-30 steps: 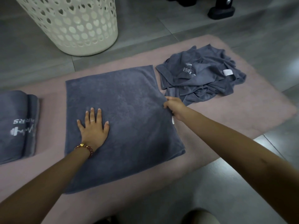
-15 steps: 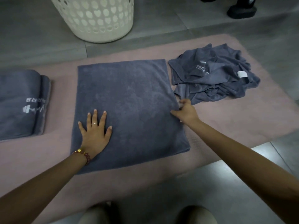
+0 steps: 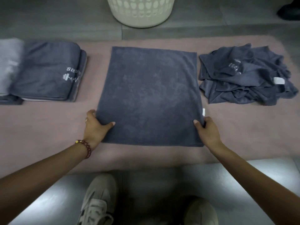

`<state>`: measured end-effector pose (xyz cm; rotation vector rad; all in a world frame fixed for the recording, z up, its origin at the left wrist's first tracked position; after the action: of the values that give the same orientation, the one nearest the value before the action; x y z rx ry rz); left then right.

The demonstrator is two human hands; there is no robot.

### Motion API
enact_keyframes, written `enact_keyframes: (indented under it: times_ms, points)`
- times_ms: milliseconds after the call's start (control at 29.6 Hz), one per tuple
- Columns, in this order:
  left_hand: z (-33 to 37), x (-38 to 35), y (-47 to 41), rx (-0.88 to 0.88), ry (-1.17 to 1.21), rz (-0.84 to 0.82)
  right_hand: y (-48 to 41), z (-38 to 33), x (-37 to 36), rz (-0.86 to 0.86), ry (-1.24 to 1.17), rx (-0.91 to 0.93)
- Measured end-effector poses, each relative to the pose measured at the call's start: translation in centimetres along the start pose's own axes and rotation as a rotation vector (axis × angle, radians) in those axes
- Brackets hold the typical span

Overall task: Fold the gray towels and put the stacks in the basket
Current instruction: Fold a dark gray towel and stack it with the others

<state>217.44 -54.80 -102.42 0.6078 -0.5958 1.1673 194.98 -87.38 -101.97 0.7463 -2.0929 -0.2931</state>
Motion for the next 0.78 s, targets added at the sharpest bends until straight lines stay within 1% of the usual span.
enact_keyframes:
  times_ms: [101, 169, 203, 237, 271, 338, 406, 440, 473, 541, 609, 642, 676, 710, 744, 778]
  points:
    - [-1.0, 0.7, -0.1, 0.019, 0.030, -0.057, 1.0, 0.0, 0.2, 0.061, -0.062, 0.051]
    - [-1.0, 1.3, 0.2, -0.037, 0.050, -0.045, 1.8, -0.1, 0.7, 0.103, -0.144, 0.091]
    - [-0.9, 1.8, 0.4, -0.074, 0.052, -0.024, 2.0, 0.0, 0.9, 0.116, -0.148, 0.122]
    - [-0.8, 2.2, 0.7, -0.111, 0.042, -0.010, 2.3, 0.2, 1.0, 0.119, -0.098, 0.159]
    - [-0.8, 2.4, 0.8, -0.132, 0.030, -0.005, 2.5, 0.3, 0.8, 0.115, 0.000, 0.202]
    - [-1.3, 2.4, 1.0, -0.147, -0.013, -0.036, 2.5, 0.8, 0.0, 0.084, 0.279, 0.270]
    - [-1.9, 2.0, 1.2, -0.143, -0.075, -0.072, 2.2, 1.1, -1.0, 0.063, 0.510, 0.275]
    - [-2.3, 1.9, 1.3, -0.138, -0.090, -0.061, 2.1, 1.1, -1.3, 0.069, 0.571, 0.264]
    - [-2.6, 2.0, 1.5, -0.130, -0.094, -0.041, 2.1, 0.9, -1.3, 0.094, 0.595, 0.258]
    - [-2.8, 2.3, 1.7, -0.162, -0.125, 0.000, 2.2, 0.3, -0.8, 0.217, 0.592, 0.303]
    - [-2.5, 2.7, 1.6, -0.244, -0.243, -0.001, 2.4, -0.9, -0.4, 0.378, 0.610, 0.475]
    - [-2.3, 2.9, 1.4, -0.270, -0.282, -0.014, 2.7, -1.6, -0.5, 0.398, 0.598, 0.579]
    - [-1.8, 3.2, 1.1, -0.264, -0.242, -0.026, 3.1, -2.2, -0.9, 0.359, 0.575, 0.663]
    - [-0.8, 3.3, 0.8, -0.238, -0.112, -0.033, 3.6, -2.7, -1.5, 0.280, 0.540, 0.711]
    - [0.4, 3.3, 0.5, -0.144, 0.080, -0.045, 4.2, -3.0, -2.3, 0.181, 0.499, 0.731]
    - [1.3, 2.9, 0.2, 0.014, 0.317, -0.059, 5.0, -3.3, -3.2, 0.082, 0.471, 0.741]
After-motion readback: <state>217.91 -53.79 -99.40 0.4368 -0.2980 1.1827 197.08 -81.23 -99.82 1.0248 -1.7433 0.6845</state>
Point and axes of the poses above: each hand's wrist, its own y-axis away from the middle knuckle, its own x-axis out of the back of the hand, z = x × y, the point moved 6 cm from there along -y, towards the middle knuckle, and after that the axes turned 11 degrees about -x, right-handed, at the moved point
